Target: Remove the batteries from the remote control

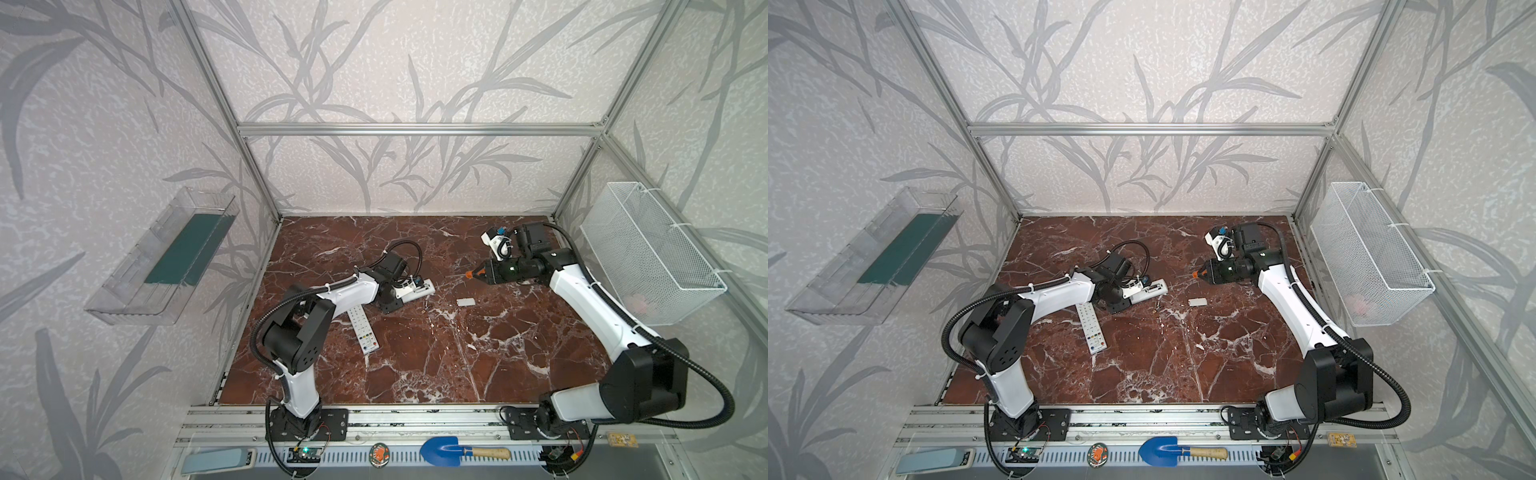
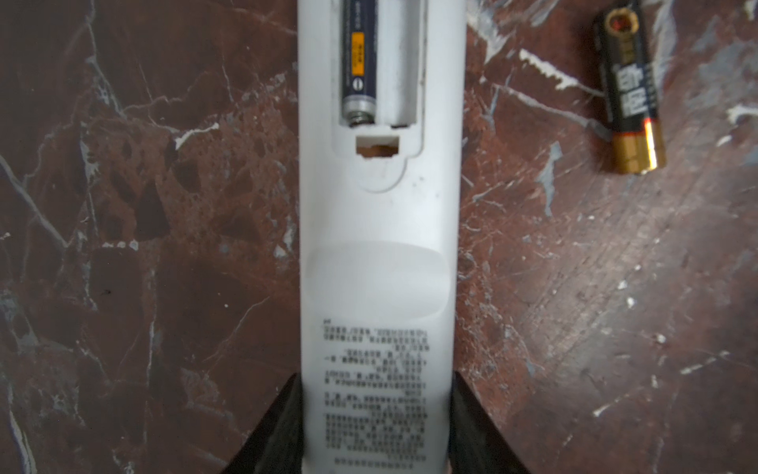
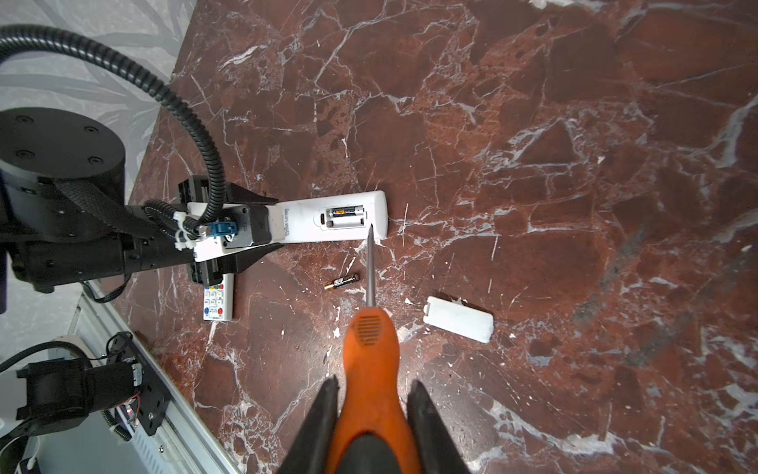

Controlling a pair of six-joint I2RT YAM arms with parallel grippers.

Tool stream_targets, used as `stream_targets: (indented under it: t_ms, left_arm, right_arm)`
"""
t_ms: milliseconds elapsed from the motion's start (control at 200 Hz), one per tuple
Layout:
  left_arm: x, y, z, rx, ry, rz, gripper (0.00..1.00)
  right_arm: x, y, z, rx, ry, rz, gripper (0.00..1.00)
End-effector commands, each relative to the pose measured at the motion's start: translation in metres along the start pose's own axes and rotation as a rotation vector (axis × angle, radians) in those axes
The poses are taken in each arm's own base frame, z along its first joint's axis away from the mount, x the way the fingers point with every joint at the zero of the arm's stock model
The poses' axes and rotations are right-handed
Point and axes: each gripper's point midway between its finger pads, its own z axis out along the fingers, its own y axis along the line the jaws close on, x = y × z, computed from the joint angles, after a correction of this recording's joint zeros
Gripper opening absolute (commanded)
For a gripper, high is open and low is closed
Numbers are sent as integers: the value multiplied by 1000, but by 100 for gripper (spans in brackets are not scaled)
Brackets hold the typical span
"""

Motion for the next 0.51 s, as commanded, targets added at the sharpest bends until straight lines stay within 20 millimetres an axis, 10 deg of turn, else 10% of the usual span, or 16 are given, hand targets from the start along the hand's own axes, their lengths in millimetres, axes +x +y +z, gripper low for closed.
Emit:
stream_targets:
  t_ms: [0,500]
  left_arm:
    - [0,-8,5,22,-14,49,0]
    - [0,-25,0,92,-43,30,0]
  right_arm:
    - [-9,15,4,-71,8,-4,0]
    - [15,21,57,-119,197,35,0]
